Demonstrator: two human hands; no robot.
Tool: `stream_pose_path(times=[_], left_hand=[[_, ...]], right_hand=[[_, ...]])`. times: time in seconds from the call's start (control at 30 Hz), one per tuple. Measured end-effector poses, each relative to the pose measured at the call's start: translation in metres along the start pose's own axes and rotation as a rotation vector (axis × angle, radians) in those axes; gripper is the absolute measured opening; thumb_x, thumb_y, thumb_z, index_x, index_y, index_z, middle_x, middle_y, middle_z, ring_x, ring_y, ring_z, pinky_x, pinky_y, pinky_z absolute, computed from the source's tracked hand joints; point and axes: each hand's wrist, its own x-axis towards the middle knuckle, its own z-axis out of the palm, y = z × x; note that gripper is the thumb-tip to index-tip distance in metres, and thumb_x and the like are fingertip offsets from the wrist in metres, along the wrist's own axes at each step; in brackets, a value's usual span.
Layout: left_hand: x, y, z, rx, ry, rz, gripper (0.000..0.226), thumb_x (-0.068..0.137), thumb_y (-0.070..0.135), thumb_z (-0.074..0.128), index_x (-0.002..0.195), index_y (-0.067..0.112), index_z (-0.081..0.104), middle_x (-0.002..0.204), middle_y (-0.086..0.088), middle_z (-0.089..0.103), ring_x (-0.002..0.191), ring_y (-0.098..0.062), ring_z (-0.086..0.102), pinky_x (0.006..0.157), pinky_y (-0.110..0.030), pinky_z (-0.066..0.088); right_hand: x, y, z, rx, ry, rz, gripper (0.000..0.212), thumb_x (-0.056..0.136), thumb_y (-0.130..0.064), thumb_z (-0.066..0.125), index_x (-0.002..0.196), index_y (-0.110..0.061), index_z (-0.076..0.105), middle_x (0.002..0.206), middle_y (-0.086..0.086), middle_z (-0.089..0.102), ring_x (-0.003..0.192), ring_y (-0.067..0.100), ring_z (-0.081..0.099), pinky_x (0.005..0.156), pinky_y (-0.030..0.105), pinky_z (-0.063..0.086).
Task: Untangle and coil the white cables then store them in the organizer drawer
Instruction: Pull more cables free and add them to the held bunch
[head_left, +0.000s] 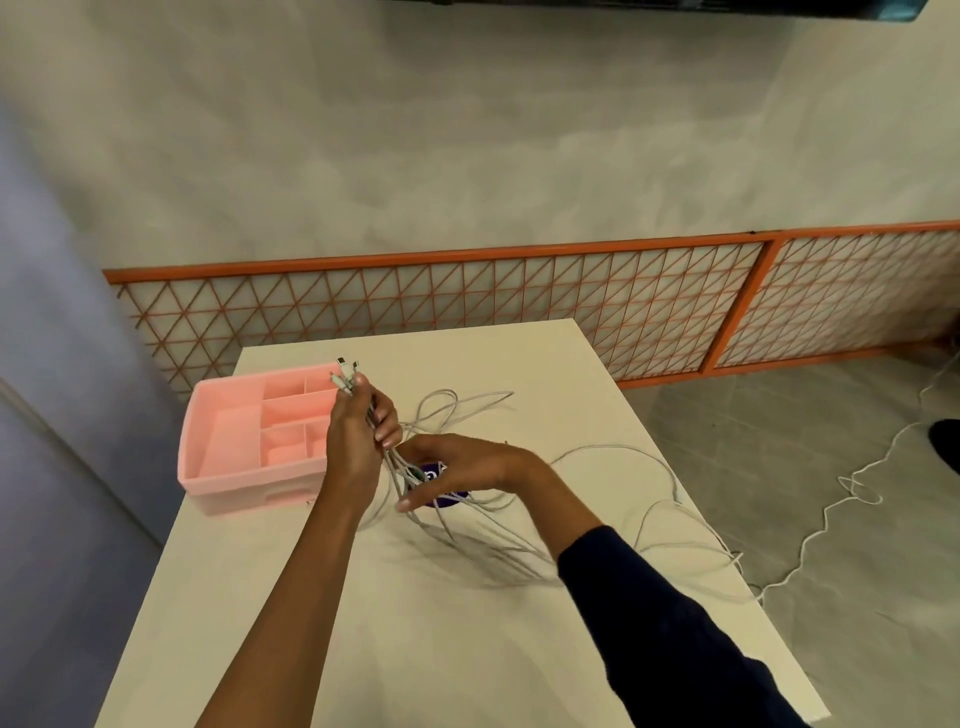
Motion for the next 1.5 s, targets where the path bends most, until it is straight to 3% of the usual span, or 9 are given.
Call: stream_pose_path(times=[0.07, 0.17, 0.4, 0.7, 0.8, 0.87, 0.97, 1.4, 1.5], left_hand=[[-0.001, 0.003, -0.002, -0.041, -0.001, -0.008, 0.037, 0.106, 0.026, 0.031, 0.070, 0.014, 0.034, 0.048, 0.008, 0.035, 0.035, -0.003, 0.026, 0.034, -0.014, 0.025], [-0.002, 0.009, -0.008, -0.064, 0.013, -0.012, 0.037, 0.105, 0.029, 0.031, 0.072, 0.015, 0.035, 0.047, 0.009, 0.033, 0.036, -0.003, 0.025, 0.035, -0.014, 0.025], [-0.009, 0.010, -0.015, -0.064, 0.082, 0.035, 0.038, 0.105, 0.031, 0.029, 0.071, 0.017, 0.034, 0.046, 0.012, 0.028, 0.037, -0.001, 0.022, 0.035, -0.014, 0.022], [-0.007, 0.030, -0.020, -0.080, 0.261, 0.157, 0.040, 0.106, 0.030, 0.030, 0.068, 0.018, 0.033, 0.044, 0.012, 0.030, 0.037, -0.002, 0.022, 0.036, -0.014, 0.017], [-0.003, 0.036, -0.028, -0.098, 0.305, 0.165, 0.039, 0.106, 0.030, 0.031, 0.068, 0.018, 0.033, 0.045, 0.012, 0.030, 0.038, -0.004, 0.022, 0.036, -0.015, 0.017], [-0.003, 0.035, -0.033, -0.108, 0.340, 0.171, 0.040, 0.105, 0.030, 0.032, 0.067, 0.019, 0.033, 0.045, 0.012, 0.031, 0.038, -0.004, 0.022, 0.036, -0.015, 0.017], [-0.006, 0.027, -0.036, -0.106, 0.375, 0.162, 0.040, 0.105, 0.030, 0.032, 0.067, 0.019, 0.033, 0.046, 0.012, 0.030, 0.038, -0.004, 0.022, 0.036, -0.015, 0.017], [-0.006, 0.025, -0.044, -0.129, 0.610, 0.172, 0.035, 0.104, 0.029, 0.033, 0.071, 0.020, 0.033, 0.053, 0.008, 0.028, 0.042, -0.006, 0.023, 0.039, -0.018, 0.018], [-0.006, 0.023, -0.048, -0.131, 0.654, 0.170, 0.033, 0.103, 0.028, 0.033, 0.072, 0.019, 0.032, 0.057, 0.006, 0.026, 0.042, -0.007, 0.023, 0.040, -0.018, 0.018]], right_hand=[[0.012, -0.018, 0.016, -0.012, -0.005, -0.066, 0.015, 0.093, -0.018, 0.060, 0.103, -0.007, 0.063, 0.107, 0.010, 0.066, 0.089, 0.005, 0.057, 0.080, 0.005, 0.040], [0.013, -0.028, 0.035, 0.033, 0.128, -0.056, 0.028, 0.099, -0.020, 0.044, 0.074, -0.017, 0.057, 0.067, -0.001, 0.055, 0.059, 0.004, 0.049, 0.066, 0.017, 0.041], [0.017, -0.008, 0.050, -0.004, 0.308, 0.043, 0.043, 0.092, -0.027, 0.053, 0.054, -0.019, 0.034, 0.052, -0.004, 0.034, 0.048, 0.011, 0.033, 0.050, 0.026, 0.027], [0.003, 0.045, 0.056, -0.013, 0.304, 0.164, 0.037, 0.096, -0.038, 0.050, 0.068, -0.014, 0.052, 0.066, 0.001, 0.049, 0.061, 0.013, 0.045, 0.059, 0.025, 0.034], [-0.013, 0.070, 0.053, -0.070, 0.327, 0.236, 0.036, 0.098, -0.038, 0.047, 0.064, -0.028, 0.049, 0.067, -0.007, 0.050, 0.061, 0.005, 0.046, 0.057, 0.016, 0.032], [-0.020, 0.089, 0.049, -0.149, 0.331, 0.331, 0.034, 0.097, -0.043, 0.046, 0.083, -0.018, 0.064, 0.088, 0.005, 0.066, 0.083, 0.018, 0.061, 0.069, 0.023, 0.042], [-0.026, 0.106, 0.043, -0.279, 0.425, 0.442, 0.041, 0.097, -0.044, 0.043, 0.111, -0.011, 0.063, 0.119, 0.011, 0.063, 0.113, 0.029, 0.056, 0.088, 0.031, 0.042], [-0.082, 0.178, 0.033, -0.297, 0.757, 0.796, 0.054, 0.099, -0.050, 0.029, 0.101, -0.010, 0.064, 0.101, 0.010, 0.066, 0.096, 0.032, 0.062, 0.074, 0.031, 0.043], [-0.090, 0.190, 0.029, -0.371, 0.854, 0.861, 0.055, 0.102, -0.045, 0.023, 0.103, -0.010, 0.066, 0.105, 0.012, 0.067, 0.103, 0.033, 0.058, 0.088, 0.036, 0.039]])
